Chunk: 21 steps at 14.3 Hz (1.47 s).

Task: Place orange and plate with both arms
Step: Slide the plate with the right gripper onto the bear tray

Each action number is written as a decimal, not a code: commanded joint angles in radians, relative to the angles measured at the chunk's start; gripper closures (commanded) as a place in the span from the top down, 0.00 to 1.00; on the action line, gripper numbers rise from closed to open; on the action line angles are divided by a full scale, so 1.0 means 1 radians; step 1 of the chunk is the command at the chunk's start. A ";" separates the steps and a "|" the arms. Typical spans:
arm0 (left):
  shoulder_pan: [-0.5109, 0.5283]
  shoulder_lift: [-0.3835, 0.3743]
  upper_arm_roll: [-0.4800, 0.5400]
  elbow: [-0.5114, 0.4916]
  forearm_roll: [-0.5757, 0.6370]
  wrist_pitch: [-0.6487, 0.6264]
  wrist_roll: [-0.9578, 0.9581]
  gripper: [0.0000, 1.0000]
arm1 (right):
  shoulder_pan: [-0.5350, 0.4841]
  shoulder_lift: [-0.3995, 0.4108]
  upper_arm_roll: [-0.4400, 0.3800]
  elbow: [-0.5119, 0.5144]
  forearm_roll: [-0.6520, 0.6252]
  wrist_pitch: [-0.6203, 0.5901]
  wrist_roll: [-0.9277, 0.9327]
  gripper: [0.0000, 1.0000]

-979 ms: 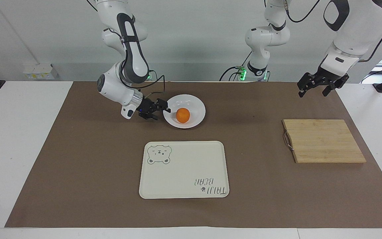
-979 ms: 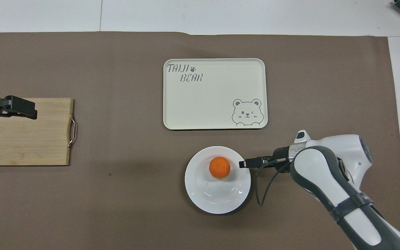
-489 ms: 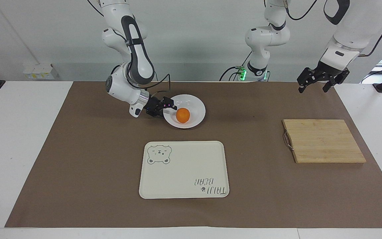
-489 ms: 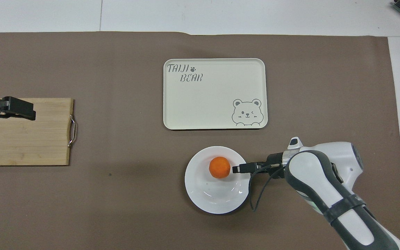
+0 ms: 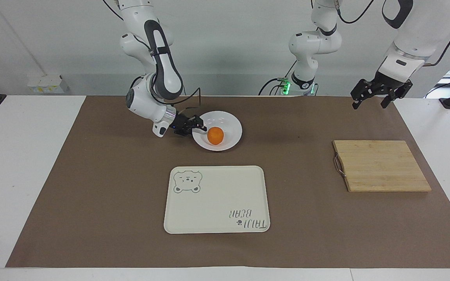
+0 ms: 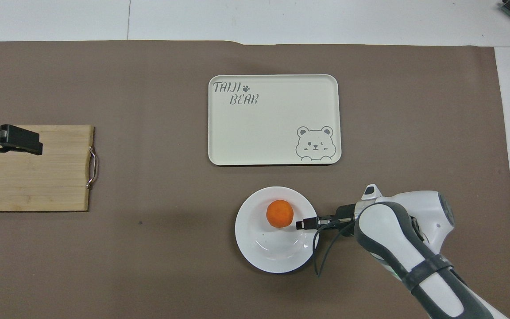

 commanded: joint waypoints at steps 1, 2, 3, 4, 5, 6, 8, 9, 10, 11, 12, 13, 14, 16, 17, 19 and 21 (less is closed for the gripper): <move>0.007 -0.009 -0.001 0.004 -0.008 -0.018 0.006 1.00 | 0.002 -0.024 0.002 -0.025 0.035 0.019 0.027 0.00; 0.008 -0.008 -0.001 0.004 -0.010 -0.018 0.006 1.00 | 0.002 -0.022 0.002 -0.023 0.035 0.017 0.030 0.00; 0.008 -0.008 -0.001 0.004 -0.010 -0.018 0.006 1.00 | 0.002 -0.021 0.000 -0.020 0.035 0.016 0.029 0.00; 0.008 -0.008 -0.001 0.004 -0.010 -0.018 0.006 1.00 | 0.000 -0.019 0.000 -0.015 0.035 0.014 0.024 0.00; 0.008 -0.008 -0.001 0.004 -0.010 -0.018 0.006 1.00 | 0.000 -0.015 0.002 -0.009 0.037 0.013 0.015 0.00; 0.008 -0.008 -0.001 0.004 -0.010 -0.018 0.006 1.00 | -0.006 -0.004 0.002 0.017 0.037 0.008 -0.018 0.00; 0.008 -0.008 -0.001 0.004 -0.008 -0.018 0.006 1.00 | -0.029 0.017 0.000 0.061 0.060 -0.030 -0.070 0.00; 0.008 -0.008 -0.001 0.004 -0.010 -0.018 0.006 1.00 | -0.042 0.021 0.000 0.075 0.075 -0.045 -0.092 0.00; 0.008 -0.008 -0.001 0.004 -0.010 -0.018 0.006 1.00 | -0.058 0.019 0.000 0.087 0.078 -0.050 -0.107 0.00; 0.008 -0.008 -0.001 0.004 -0.008 -0.018 0.006 1.00 | -0.082 0.018 0.000 0.104 0.078 -0.073 -0.115 0.00; 0.008 -0.008 -0.001 0.004 -0.008 -0.018 0.006 1.00 | -0.102 0.021 -0.001 0.136 0.078 -0.111 -0.111 0.00; 0.008 -0.008 -0.001 0.004 -0.010 -0.018 0.006 1.00 | -0.124 0.025 -0.001 0.162 0.078 -0.134 -0.105 0.00; 0.008 -0.008 -0.001 0.004 -0.008 -0.018 0.006 1.00 | -0.141 0.039 -0.001 0.185 0.078 -0.150 -0.104 0.00; 0.008 -0.008 -0.001 0.004 -0.010 -0.018 0.006 1.00 | -0.150 0.068 -0.001 0.233 0.078 -0.151 -0.103 0.00; 0.008 -0.008 -0.001 0.004 -0.010 -0.018 0.006 1.00 | -0.150 0.091 -0.003 0.267 0.077 -0.151 -0.097 0.00; 0.008 -0.008 -0.001 0.004 -0.010 -0.018 0.006 1.00 | -0.159 0.135 -0.005 0.345 0.063 -0.151 -0.043 0.00; 0.008 -0.008 -0.001 0.004 -0.008 -0.018 0.006 1.00 | -0.164 0.183 -0.005 0.434 0.058 -0.150 0.009 0.00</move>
